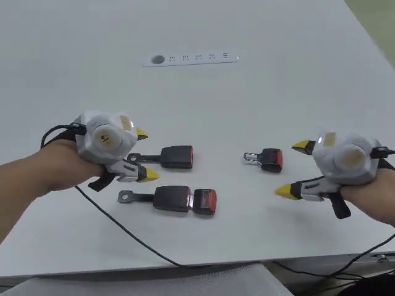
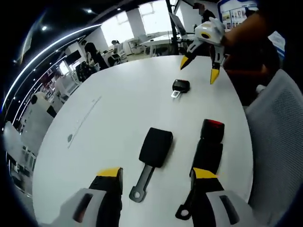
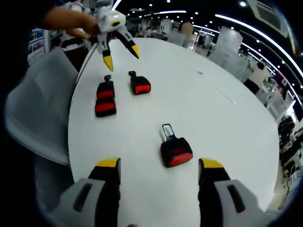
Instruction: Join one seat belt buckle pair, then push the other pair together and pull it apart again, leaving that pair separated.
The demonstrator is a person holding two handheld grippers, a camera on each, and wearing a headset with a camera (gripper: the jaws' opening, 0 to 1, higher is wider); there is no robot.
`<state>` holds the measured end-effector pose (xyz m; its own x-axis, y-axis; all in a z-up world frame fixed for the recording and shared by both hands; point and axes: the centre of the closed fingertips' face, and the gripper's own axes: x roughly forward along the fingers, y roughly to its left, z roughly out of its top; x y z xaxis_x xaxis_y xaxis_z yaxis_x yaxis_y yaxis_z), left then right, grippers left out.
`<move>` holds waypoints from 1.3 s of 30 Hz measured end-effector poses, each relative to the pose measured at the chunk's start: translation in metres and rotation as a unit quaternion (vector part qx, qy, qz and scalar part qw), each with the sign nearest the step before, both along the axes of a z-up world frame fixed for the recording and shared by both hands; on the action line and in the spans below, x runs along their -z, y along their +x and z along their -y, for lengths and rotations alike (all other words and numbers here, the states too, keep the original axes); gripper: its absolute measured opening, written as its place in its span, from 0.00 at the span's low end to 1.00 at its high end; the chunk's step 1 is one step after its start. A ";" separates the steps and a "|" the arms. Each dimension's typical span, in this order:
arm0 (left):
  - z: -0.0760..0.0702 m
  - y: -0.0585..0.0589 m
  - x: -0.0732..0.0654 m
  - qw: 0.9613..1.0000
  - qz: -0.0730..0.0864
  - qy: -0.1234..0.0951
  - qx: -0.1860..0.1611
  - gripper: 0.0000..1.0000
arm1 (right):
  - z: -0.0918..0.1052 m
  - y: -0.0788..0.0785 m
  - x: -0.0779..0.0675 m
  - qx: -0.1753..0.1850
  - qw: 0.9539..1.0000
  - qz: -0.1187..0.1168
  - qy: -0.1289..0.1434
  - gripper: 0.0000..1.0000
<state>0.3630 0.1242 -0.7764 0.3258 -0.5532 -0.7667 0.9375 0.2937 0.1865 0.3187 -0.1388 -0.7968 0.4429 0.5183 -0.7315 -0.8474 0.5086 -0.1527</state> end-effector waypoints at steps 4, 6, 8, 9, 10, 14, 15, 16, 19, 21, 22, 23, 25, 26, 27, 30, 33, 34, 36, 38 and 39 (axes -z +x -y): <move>-0.018 -0.022 -0.009 0.999 -0.007 -0.031 -0.032 0.71 | -0.003 -0.012 -0.013 0.007 1.000 0.010 0.021 0.69; -0.028 -0.033 -0.011 0.997 -0.016 -0.044 -0.059 0.74 | -0.003 -0.017 -0.019 0.009 0.999 0.015 0.029 0.71; -0.035 -0.044 -0.014 0.995 -0.019 -0.060 -0.072 0.77 | -0.001 -0.021 -0.022 0.015 0.999 0.015 0.035 0.75; -0.038 -0.048 -0.014 0.995 -0.020 -0.065 -0.076 0.78 | 0.000 -0.024 -0.024 0.017 0.999 0.016 0.037 0.76; -0.043 -0.053 -0.014 0.994 -0.021 -0.068 -0.086 0.80 | 0.001 -0.027 -0.026 0.020 0.999 0.015 0.040 0.78; -0.055 -0.065 -0.014 0.991 -0.020 -0.078 -0.105 0.85 | 0.007 -0.037 -0.030 0.026 0.999 0.016 0.044 0.82; -0.057 -0.067 -0.014 0.991 -0.020 -0.081 -0.107 0.86 | 0.009 -0.039 -0.030 0.028 0.999 0.014 0.044 0.82; -0.060 -0.069 -0.016 0.990 -0.019 -0.085 -0.111 0.88 | 0.010 -0.040 -0.030 0.030 0.999 0.013 0.043 0.83; -0.066 -0.072 -0.022 0.987 -0.016 -0.100 -0.129 0.93 | 0.017 -0.045 -0.031 0.037 0.999 0.014 0.035 0.85; -0.068 -0.073 -0.028 0.984 -0.015 -0.112 -0.136 0.97 | 0.019 -0.044 -0.032 0.043 0.998 0.020 0.036 0.90; -0.069 -0.075 -0.030 0.984 -0.014 -0.116 -0.137 1.00 | 0.019 -0.044 -0.033 0.044 0.998 0.026 0.040 0.94; -0.071 -0.075 -0.031 0.984 -0.011 -0.117 -0.137 1.00 | 0.017 -0.043 -0.035 0.045 0.998 0.031 0.044 1.00; -0.073 -0.077 -0.033 0.983 -0.009 -0.120 -0.141 1.00 | 0.016 -0.042 -0.035 0.050 0.997 0.028 0.048 1.00; -0.074 -0.077 -0.033 0.982 -0.006 -0.120 -0.143 1.00 | 0.016 -0.041 -0.035 0.055 0.997 0.026 0.050 1.00; -0.076 -0.077 -0.032 0.982 -0.006 -0.118 -0.145 1.00 | 0.015 -0.040 -0.036 0.059 0.997 0.026 0.053 1.00; -0.079 -0.078 -0.030 0.982 -0.005 -0.114 -0.148 1.00 | 0.010 -0.040 -0.036 0.056 0.997 0.027 0.052 1.00; -0.081 -0.078 -0.029 0.982 -0.004 -0.113 -0.151 1.00 | 0.007 -0.042 -0.036 0.054 0.997 0.024 0.052 1.00; -0.082 -0.077 -0.029 0.982 -0.004 -0.113 -0.151 1.00 | 0.007 -0.042 -0.036 0.055 0.997 0.021 0.053 1.00; -0.083 -0.076 -0.029 0.981 -0.003 -0.114 -0.156 1.00 | 0.005 -0.043 -0.035 0.056 0.997 0.018 0.056 1.00; -0.083 -0.075 -0.029 0.980 -0.002 -0.120 -0.161 1.00 | 0.005 -0.044 -0.034 0.058 0.997 0.016 0.057 1.00; -0.083 -0.075 -0.029 0.980 -0.002 -0.120 -0.161 1.00 | 0.005 -0.045 -0.033 0.059 0.997 0.015 0.057 1.00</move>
